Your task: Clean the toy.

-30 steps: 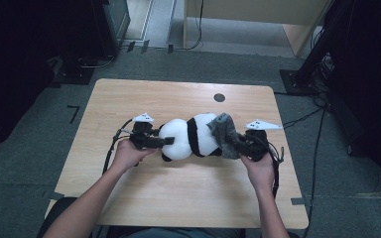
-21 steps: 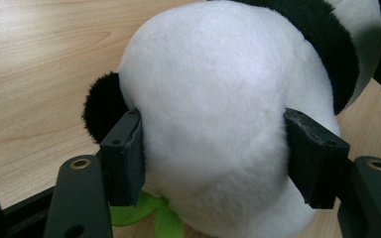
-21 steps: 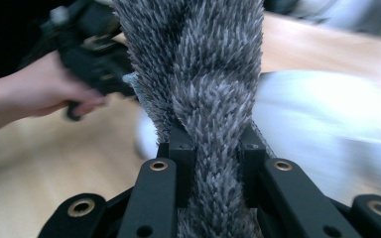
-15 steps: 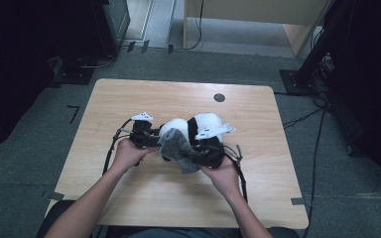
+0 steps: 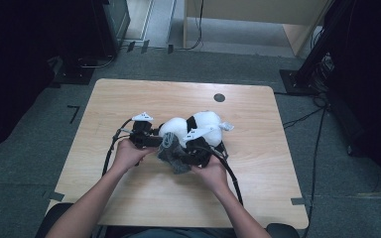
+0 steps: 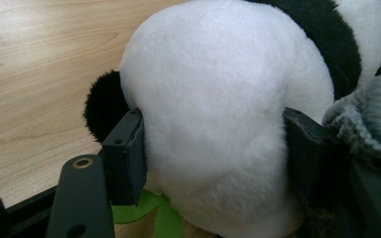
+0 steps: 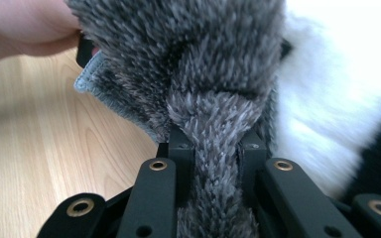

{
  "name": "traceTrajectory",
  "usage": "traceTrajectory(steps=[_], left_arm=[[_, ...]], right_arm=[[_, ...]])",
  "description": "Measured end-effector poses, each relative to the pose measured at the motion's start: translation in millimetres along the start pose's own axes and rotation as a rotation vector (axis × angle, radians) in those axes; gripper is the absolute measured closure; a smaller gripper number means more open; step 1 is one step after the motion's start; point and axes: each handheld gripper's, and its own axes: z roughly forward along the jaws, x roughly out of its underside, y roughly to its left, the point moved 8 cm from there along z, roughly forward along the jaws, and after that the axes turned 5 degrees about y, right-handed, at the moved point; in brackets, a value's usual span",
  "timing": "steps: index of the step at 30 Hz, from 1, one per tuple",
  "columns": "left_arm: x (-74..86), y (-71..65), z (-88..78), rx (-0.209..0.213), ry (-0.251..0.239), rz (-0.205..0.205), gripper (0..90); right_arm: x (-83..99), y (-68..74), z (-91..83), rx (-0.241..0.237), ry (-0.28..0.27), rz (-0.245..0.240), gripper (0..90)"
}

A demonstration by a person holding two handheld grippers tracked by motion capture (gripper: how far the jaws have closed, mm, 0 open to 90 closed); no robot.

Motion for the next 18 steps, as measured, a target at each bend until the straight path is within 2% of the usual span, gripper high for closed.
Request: traceTrajectory(steps=[5, 8, 10, 13, 18], left_arm=[[0.5, -1.0, -0.5, -0.009, 0.006, 0.01, 33.8], [0.7, -0.7, -0.5, -0.006, 0.006, 0.012, 33.9], [0.7, -0.5, -0.4, -0.004, 0.005, 0.016, 33.9], [0.5, -0.4, -0.1, -0.001, 0.003, 0.013, 33.9], [-0.1, 0.4, 0.4, 0.01, -0.002, 0.0, 33.8]], right_arm=[[8.2, -11.6, -16.2, 0.019, 0.017, 0.024, 74.9], [13.0, -22.0, -29.4, 0.051, 0.019, 0.046, 75.1], [14.6, -30.2, -40.6, 0.079, 0.004, 0.069, 75.4], [14.8, -41.3, -58.9, 0.096, -0.045, 0.104, 75.6], [21.2, -57.4, -84.2, 0.134, -0.083, 0.153, 75.2]])
